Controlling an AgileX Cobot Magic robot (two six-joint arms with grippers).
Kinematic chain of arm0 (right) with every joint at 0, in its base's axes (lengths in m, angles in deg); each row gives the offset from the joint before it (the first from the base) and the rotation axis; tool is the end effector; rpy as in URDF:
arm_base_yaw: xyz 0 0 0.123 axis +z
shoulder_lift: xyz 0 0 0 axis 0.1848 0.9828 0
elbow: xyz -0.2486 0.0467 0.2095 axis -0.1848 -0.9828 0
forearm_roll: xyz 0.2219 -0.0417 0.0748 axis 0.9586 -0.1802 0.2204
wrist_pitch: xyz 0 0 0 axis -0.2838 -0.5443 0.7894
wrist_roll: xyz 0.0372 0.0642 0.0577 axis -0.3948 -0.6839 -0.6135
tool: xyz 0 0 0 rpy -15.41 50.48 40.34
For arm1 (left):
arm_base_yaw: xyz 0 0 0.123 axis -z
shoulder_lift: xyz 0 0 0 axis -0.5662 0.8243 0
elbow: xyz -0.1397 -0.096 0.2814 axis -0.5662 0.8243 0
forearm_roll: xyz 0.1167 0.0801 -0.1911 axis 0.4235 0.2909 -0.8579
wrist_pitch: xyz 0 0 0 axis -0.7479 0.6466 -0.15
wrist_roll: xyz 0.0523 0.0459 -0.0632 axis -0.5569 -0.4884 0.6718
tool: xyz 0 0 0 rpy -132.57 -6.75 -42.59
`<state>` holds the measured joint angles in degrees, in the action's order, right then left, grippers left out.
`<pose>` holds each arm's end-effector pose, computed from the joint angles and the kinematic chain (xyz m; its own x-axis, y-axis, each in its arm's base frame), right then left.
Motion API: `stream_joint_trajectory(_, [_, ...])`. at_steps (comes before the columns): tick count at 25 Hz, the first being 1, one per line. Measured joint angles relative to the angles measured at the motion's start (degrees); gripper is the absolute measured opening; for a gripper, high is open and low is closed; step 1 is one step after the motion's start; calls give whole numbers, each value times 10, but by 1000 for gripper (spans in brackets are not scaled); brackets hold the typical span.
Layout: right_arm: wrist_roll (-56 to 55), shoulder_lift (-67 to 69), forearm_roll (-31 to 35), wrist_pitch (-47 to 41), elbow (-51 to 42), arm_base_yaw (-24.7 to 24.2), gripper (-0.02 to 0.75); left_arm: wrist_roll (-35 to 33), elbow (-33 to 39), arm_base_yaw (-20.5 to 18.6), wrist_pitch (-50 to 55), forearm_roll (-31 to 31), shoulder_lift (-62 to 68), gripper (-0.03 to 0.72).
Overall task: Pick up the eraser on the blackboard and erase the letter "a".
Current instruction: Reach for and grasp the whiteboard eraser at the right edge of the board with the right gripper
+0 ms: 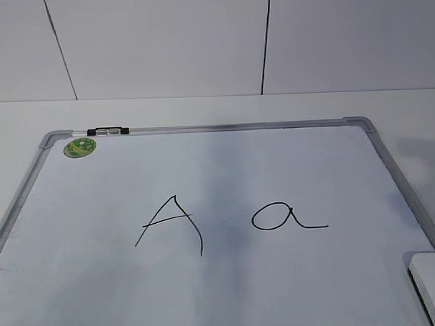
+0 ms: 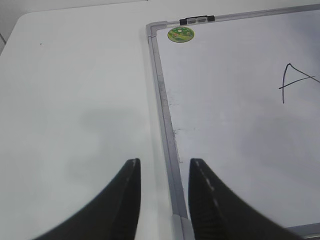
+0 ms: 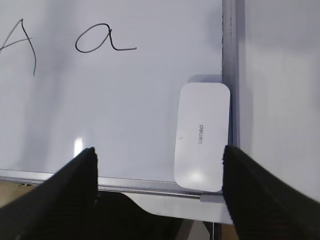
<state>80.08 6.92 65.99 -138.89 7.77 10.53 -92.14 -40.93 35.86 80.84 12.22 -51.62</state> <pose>0.0477 0.0184 0.3614 -0.8469 -0.0014 -0.5317 -0.1053 0.9806 0.1652 -0.0601 -0.0056 0.2680 -0.4940 0.0565 -0.8676 0.1103 0.9939 0.0019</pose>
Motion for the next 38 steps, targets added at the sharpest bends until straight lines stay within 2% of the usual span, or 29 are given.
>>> stream_joint_trajectory(11, [0, 60, -7, 1, -108, 1, 592, 0, 0, 0, 0, 0, 0, 245])
stream_joint_trajectory(27, [0, 222, -28, 40, -113, 1, 592, 0, 0, 0, 0, 0, 0, 245])
stream_joint_trajectory(38, [1, 242, -30, 93, -113, 1, 592, 0, 0, 0, 0, 0, 0, 245])
